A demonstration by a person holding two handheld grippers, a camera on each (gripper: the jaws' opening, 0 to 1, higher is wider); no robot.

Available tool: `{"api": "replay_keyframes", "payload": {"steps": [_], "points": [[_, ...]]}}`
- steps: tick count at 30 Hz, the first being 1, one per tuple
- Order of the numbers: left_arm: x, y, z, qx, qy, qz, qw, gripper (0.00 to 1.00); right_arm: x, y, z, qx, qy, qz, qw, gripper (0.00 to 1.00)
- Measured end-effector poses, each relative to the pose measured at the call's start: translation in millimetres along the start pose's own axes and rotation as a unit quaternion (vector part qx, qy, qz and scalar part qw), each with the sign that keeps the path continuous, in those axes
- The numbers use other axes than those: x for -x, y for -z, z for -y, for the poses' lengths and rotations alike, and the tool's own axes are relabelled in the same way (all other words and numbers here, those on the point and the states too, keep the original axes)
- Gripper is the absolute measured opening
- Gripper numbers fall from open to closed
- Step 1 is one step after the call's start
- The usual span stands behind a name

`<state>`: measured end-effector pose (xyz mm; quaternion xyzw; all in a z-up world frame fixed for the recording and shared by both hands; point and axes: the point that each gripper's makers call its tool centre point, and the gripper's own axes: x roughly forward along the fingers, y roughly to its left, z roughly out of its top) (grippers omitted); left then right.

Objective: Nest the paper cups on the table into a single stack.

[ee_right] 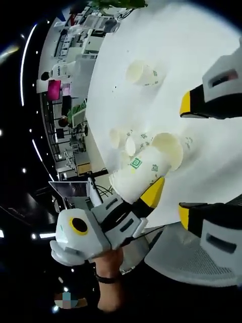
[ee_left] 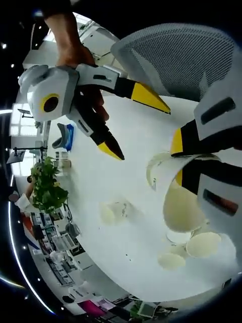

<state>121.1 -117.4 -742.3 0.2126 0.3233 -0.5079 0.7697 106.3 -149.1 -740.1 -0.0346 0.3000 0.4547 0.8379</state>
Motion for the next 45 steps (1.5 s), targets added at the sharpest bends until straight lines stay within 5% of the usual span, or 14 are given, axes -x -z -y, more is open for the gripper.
{"api": "replay_keyframes", "payload": {"steps": [35,45], "points": [[-6,-6.2,0.7,-0.006,0.001,0.001,1.0000,0.03,3,3.1,6,-0.005,0.003,-0.003,1.0000,0.67],[4,0.4,0.1,0.016,-0.012,0.016,0.9997,0.14,1,0.5,8,-0.009,0.003,0.001,1.0000,0.67]]}}
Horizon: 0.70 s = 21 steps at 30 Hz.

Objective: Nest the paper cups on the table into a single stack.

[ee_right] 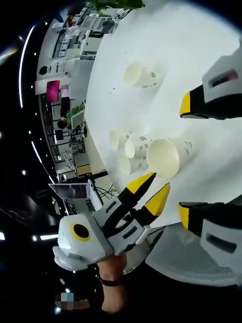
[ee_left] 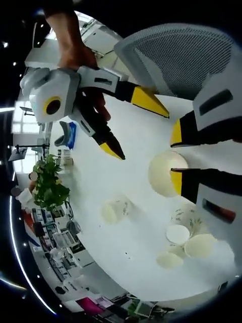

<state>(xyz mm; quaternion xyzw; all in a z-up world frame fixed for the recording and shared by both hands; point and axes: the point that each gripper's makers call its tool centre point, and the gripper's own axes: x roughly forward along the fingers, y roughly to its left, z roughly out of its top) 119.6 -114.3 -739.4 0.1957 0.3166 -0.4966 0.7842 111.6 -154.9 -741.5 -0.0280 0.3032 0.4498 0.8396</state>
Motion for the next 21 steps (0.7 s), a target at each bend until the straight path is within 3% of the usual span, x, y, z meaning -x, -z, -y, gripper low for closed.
{"api": "replay_keyframes", "payload": {"steps": [4,11,21], "points": [[5,2.3,-4.8,0.014,-0.007,0.018,0.9997,0.18,0,-0.8,1,0.000,0.000,0.000,1.0000,0.67],[19,-0.8,-12.6,0.078,-0.024,0.069,0.9942,0.23,1,-1.7,4,-0.002,0.001,0.001,1.0000,0.66],[38,11.8,-23.3,0.089,-0.057,0.088,0.9905,0.33,3,-2.6,7,-0.008,0.004,0.001,1.0000,0.66]]}}
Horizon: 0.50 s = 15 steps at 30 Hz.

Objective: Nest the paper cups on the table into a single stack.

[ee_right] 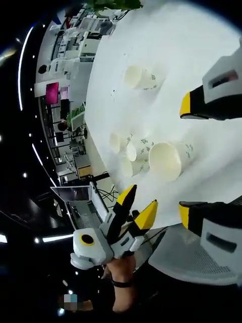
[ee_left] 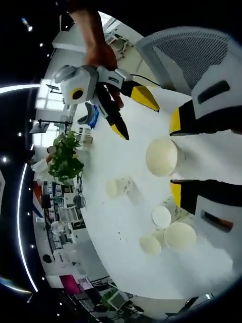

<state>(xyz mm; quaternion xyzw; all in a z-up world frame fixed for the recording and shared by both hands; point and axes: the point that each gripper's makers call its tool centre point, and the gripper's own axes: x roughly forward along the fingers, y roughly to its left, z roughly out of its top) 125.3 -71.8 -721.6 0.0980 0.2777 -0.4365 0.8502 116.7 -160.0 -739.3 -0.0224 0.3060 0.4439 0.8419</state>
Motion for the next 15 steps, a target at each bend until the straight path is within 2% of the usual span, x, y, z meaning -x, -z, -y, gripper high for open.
{"api": "replay_keyframes", "payload": {"steps": [8,15], "points": [[15,11.7,-13.1,0.018,-0.019,0.008,0.9996,0.39,3,-4.4,1,-0.002,0.004,0.001,1.0000,0.66],[23,18.4,-14.3,0.037,-0.031,0.018,0.9987,0.47,1,-16.1,6,0.006,0.004,0.003,1.0000,0.66]]}}
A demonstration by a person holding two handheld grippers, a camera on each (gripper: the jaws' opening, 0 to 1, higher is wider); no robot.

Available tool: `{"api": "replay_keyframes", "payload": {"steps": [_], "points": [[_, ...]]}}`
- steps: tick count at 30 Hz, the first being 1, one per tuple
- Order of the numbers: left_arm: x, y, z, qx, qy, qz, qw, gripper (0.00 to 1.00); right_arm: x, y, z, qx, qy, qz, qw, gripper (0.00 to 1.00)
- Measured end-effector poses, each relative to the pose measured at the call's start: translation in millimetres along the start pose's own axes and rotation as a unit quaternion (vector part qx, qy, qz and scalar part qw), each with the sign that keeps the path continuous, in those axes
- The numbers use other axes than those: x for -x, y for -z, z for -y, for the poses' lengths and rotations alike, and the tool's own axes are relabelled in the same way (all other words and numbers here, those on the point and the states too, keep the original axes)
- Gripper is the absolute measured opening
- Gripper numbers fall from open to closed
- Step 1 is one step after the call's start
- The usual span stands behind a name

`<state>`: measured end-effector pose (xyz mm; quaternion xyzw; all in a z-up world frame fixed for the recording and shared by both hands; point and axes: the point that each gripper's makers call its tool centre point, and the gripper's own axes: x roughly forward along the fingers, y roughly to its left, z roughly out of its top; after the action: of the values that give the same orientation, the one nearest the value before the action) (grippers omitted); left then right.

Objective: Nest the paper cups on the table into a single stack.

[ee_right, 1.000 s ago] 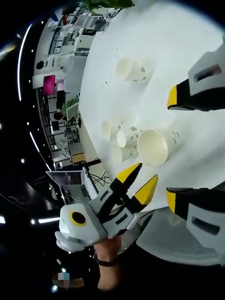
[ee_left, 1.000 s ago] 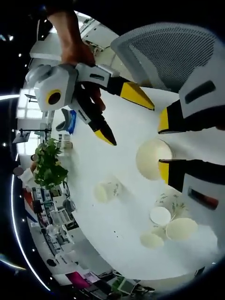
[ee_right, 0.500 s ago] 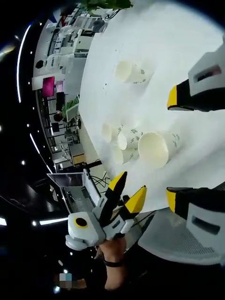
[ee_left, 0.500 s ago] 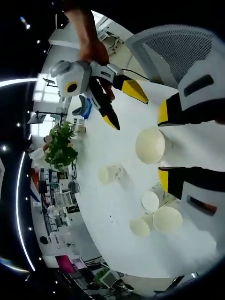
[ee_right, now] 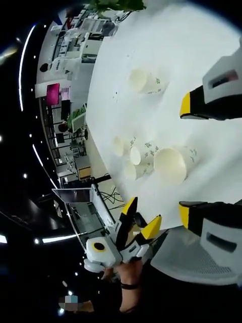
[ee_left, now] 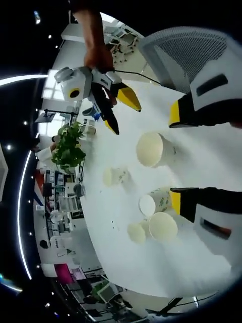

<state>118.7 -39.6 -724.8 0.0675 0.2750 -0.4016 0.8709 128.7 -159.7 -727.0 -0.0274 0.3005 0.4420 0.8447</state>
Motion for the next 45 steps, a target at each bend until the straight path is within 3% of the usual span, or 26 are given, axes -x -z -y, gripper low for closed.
{"api": "replay_keyframes", "payload": {"steps": [10,24,28,37,45], "points": [[5,4.1,0.0,0.026,0.000,0.013,0.9996,0.55,-9,-19.5,5,0.015,-0.006,0.002,0.9999,0.66],[18,11.5,2.0,0.043,-0.017,0.015,0.9988,0.55,-40,-57.2,7,0.043,-0.033,0.005,0.9985,0.66],[22,13.0,-0.2,0.043,-0.023,0.016,0.9987,0.56,-53,-62.2,14,0.052,-0.039,-0.006,0.9979,0.66],[26,12.1,-0.5,0.055,-0.031,0.023,0.9977,0.55,-82,-64.9,10,0.090,-0.050,-0.041,0.9938,0.65],[29,13.9,-2.1,0.060,-0.038,0.025,0.9971,0.55,-108,-59.4,12,0.106,-0.050,-0.079,0.9900,0.64]]}}
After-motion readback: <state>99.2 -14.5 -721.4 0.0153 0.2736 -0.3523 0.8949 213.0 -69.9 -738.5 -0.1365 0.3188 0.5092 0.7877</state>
